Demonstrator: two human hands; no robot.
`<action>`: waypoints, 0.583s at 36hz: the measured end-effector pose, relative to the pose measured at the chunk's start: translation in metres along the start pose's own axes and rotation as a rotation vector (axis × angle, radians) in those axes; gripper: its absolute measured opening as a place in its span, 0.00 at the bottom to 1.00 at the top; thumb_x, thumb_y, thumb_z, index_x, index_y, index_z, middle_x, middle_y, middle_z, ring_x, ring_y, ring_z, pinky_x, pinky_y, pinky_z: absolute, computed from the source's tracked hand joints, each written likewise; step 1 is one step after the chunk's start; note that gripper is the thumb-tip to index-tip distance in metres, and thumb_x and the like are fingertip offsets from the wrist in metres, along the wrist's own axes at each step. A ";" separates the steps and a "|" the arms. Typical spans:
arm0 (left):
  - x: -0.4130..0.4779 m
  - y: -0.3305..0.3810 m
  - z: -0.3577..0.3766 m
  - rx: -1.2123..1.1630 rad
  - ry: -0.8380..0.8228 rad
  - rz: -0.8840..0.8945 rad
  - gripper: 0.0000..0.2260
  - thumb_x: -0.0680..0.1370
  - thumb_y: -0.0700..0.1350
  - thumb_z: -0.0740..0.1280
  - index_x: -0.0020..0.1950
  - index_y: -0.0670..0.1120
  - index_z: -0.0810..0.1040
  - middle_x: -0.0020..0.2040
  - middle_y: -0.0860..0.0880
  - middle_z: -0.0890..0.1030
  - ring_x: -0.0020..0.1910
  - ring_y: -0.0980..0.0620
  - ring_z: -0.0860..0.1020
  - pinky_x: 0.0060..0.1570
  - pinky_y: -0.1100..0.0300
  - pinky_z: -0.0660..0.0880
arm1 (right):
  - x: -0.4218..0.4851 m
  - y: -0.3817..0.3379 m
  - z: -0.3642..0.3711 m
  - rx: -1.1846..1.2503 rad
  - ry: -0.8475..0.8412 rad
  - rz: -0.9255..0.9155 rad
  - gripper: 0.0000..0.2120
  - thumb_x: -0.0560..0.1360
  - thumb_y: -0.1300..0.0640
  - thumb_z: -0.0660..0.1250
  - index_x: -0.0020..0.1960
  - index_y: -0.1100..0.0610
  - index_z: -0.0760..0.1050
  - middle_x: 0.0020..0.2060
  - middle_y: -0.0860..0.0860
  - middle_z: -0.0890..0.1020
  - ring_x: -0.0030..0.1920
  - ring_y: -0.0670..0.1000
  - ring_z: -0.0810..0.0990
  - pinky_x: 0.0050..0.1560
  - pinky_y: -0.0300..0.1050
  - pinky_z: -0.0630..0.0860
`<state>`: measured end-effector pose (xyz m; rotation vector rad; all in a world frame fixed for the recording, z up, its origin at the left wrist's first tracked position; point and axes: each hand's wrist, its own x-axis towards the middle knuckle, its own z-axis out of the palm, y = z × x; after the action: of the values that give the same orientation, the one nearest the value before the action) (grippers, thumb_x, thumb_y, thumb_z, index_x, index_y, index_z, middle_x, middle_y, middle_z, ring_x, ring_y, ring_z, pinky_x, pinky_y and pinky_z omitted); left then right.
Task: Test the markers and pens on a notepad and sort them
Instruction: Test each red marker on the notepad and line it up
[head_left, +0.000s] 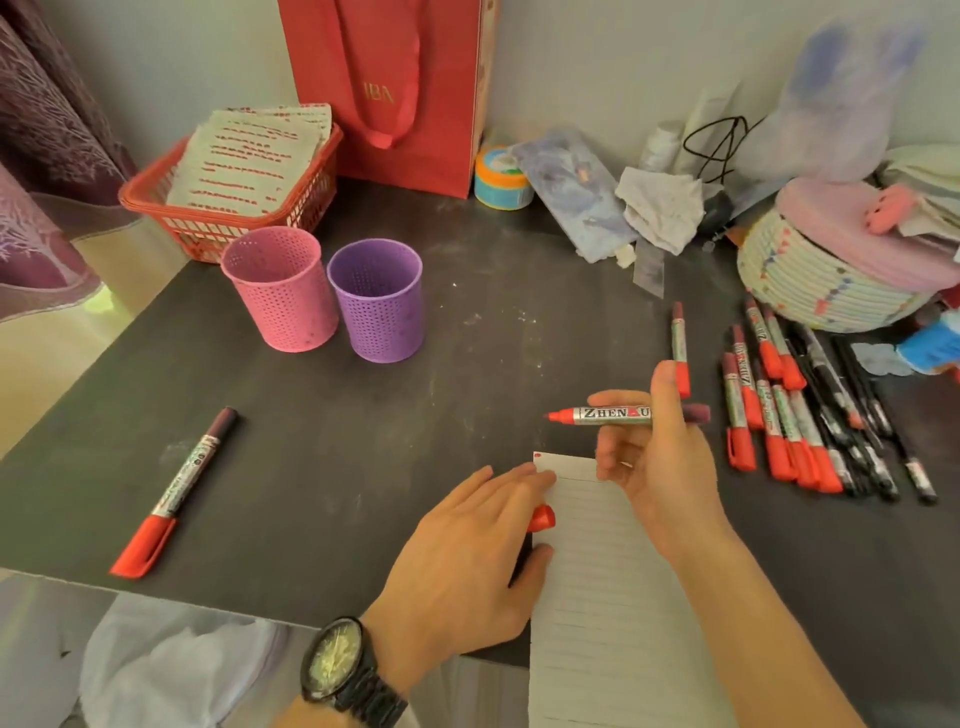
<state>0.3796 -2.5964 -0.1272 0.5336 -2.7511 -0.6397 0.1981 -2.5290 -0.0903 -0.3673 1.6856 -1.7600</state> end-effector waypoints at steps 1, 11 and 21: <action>0.000 0.000 0.000 -0.009 -0.008 -0.005 0.20 0.78 0.53 0.63 0.69 0.50 0.72 0.70 0.57 0.74 0.71 0.60 0.69 0.74 0.64 0.52 | 0.003 0.004 0.001 -0.024 0.033 -0.032 0.29 0.73 0.27 0.62 0.40 0.52 0.84 0.23 0.52 0.74 0.25 0.48 0.72 0.29 0.41 0.72; 0.003 -0.001 0.002 -0.090 0.025 -0.008 0.16 0.77 0.50 0.64 0.63 0.49 0.72 0.69 0.54 0.76 0.72 0.56 0.69 0.75 0.58 0.61 | 0.005 0.020 -0.003 -0.093 -0.006 -0.200 0.08 0.77 0.54 0.66 0.45 0.55 0.81 0.31 0.57 0.82 0.28 0.53 0.79 0.29 0.42 0.76; 0.006 0.001 0.000 -0.053 0.037 -0.050 0.16 0.76 0.52 0.64 0.61 0.47 0.75 0.67 0.53 0.78 0.71 0.55 0.70 0.72 0.61 0.63 | 0.003 0.030 0.010 -0.493 0.175 -0.337 0.17 0.75 0.46 0.73 0.33 0.51 0.73 0.24 0.45 0.79 0.28 0.43 0.79 0.35 0.31 0.73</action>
<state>0.3742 -2.5978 -0.1254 0.5982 -2.6855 -0.7057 0.2098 -2.5375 -0.1184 -0.7720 2.2938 -1.6176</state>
